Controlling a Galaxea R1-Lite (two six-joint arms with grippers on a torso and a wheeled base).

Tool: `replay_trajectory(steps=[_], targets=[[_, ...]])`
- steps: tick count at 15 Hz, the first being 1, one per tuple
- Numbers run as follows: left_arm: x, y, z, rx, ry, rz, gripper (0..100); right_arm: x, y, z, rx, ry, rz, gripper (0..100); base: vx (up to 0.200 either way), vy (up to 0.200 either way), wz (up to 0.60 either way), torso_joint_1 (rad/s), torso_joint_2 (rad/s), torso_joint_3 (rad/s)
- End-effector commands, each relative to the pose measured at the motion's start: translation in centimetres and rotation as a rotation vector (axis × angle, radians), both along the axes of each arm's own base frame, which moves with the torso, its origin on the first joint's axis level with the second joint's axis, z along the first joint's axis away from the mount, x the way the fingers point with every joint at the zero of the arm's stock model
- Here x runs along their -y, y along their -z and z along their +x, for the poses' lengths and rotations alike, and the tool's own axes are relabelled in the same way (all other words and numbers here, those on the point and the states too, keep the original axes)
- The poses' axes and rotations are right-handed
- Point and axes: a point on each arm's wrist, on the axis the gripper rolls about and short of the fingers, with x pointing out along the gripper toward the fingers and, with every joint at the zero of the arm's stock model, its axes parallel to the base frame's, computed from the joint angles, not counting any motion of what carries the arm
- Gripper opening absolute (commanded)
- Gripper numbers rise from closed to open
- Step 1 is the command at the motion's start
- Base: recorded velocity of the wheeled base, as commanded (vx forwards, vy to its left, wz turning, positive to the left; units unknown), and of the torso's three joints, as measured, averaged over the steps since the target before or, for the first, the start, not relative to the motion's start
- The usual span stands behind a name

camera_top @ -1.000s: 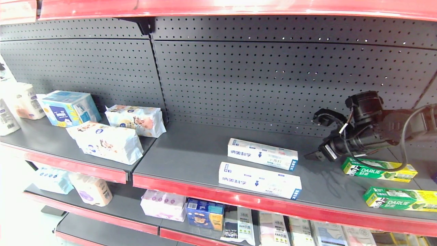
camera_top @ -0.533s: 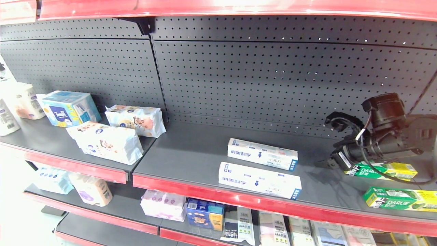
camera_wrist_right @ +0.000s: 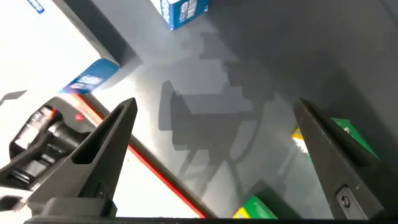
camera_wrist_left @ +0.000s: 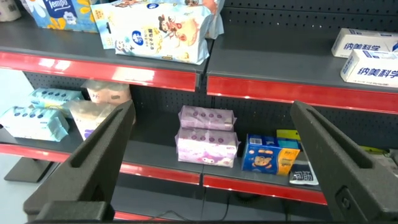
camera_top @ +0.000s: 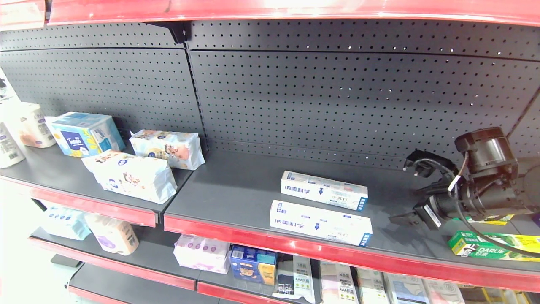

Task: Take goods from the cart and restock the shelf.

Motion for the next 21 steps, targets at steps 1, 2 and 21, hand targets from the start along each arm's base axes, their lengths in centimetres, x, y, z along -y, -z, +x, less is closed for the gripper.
replay_trajectory(steps=[1, 2, 21], targets=[[0.0, 0.0, 0.0, 0.0, 0.0, -0.001, 100, -0.7, 0.5, -0.2, -0.017, -0.023, -0.002, 100, 0.0, 0.0, 0.0, 0.0, 0.0, 0.0], [0.0, 0.0, 0.0, 0.001, 0.0, -0.001, 100, -0.8, 0.9, 0.0, -0.03, -0.026, -0.003, 100, 0.0, 0.0, 0.0, 0.0, 0.0, 0.0], [0.0, 0.0, 0.0, 0.001, 0.0, -0.001, 100, -2.5, 2.7, 1.3, -0.052, -0.06, -0.001, 100, 0.0, 0.0, 0.0, 0.0, 0.0, 0.0]])
